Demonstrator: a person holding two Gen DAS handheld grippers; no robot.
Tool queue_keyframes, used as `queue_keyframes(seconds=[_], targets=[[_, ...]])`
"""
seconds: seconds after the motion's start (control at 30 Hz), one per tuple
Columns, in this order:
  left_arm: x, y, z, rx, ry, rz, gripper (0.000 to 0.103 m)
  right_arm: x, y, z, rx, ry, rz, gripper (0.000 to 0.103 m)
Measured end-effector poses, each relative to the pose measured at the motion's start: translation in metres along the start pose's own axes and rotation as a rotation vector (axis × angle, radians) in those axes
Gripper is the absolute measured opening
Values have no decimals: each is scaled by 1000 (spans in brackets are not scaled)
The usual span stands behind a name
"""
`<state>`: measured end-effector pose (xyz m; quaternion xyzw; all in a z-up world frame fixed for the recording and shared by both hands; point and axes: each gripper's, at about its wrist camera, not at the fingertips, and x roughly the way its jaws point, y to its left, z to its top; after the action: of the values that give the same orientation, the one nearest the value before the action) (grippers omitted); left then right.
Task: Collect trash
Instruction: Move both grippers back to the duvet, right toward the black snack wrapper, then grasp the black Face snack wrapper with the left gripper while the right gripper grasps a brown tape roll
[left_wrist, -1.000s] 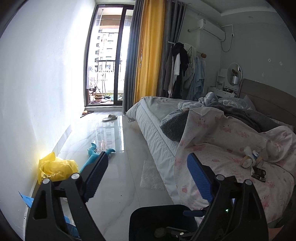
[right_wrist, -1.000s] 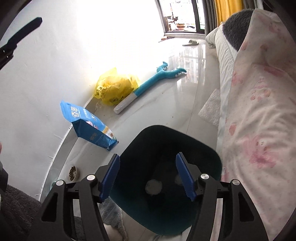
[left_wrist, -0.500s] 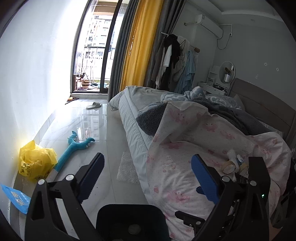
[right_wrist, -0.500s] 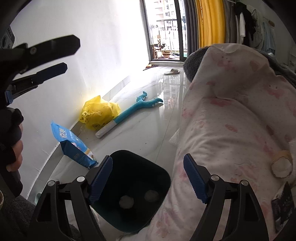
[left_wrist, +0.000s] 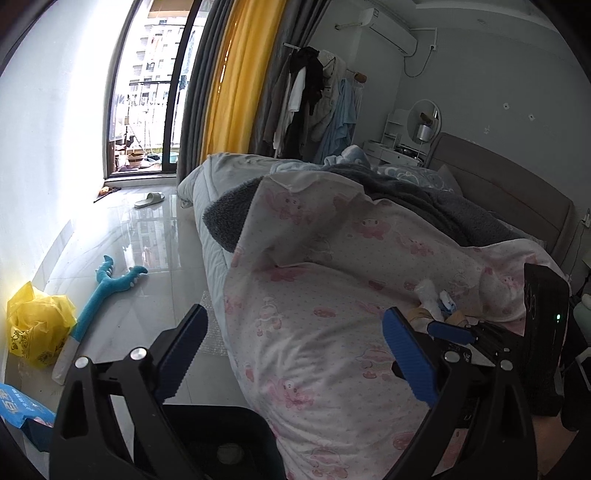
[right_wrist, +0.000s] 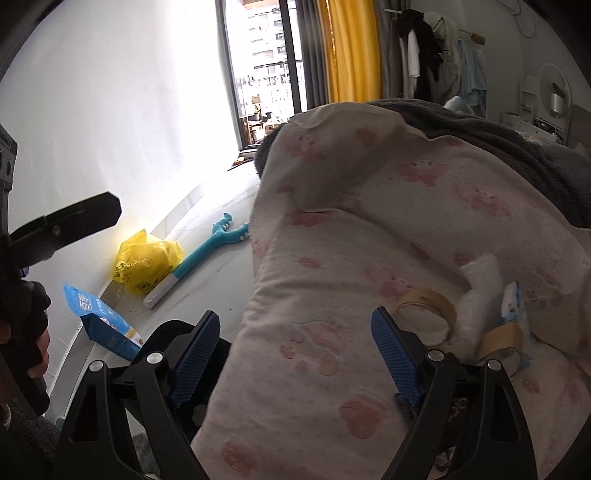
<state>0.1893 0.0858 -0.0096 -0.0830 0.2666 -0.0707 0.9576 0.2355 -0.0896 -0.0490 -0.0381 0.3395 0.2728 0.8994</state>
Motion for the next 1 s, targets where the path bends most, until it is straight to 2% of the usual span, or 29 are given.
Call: queue_keyframes(seconds=[0.27, 0.43, 0.67, 0.87, 1.0], targets=[[37, -48, -16, 83, 112, -118, 97, -24, -58, -4, 97, -26, -89, 85], [54, -73, -26, 136, 164, -153, 97, -36, -88, -7, 155, -48, -132, 85], [72, -104, -38, 170, 213, -269, 97, -33, -124, -14, 246, 1, -134, 85], [84, -136, -49, 222, 249, -351, 97, -28, -146, -28, 301, 50, -104, 71], [92, -157, -56, 263, 270, -379, 97, -25, -156, -34, 337, 61, -70, 62]])
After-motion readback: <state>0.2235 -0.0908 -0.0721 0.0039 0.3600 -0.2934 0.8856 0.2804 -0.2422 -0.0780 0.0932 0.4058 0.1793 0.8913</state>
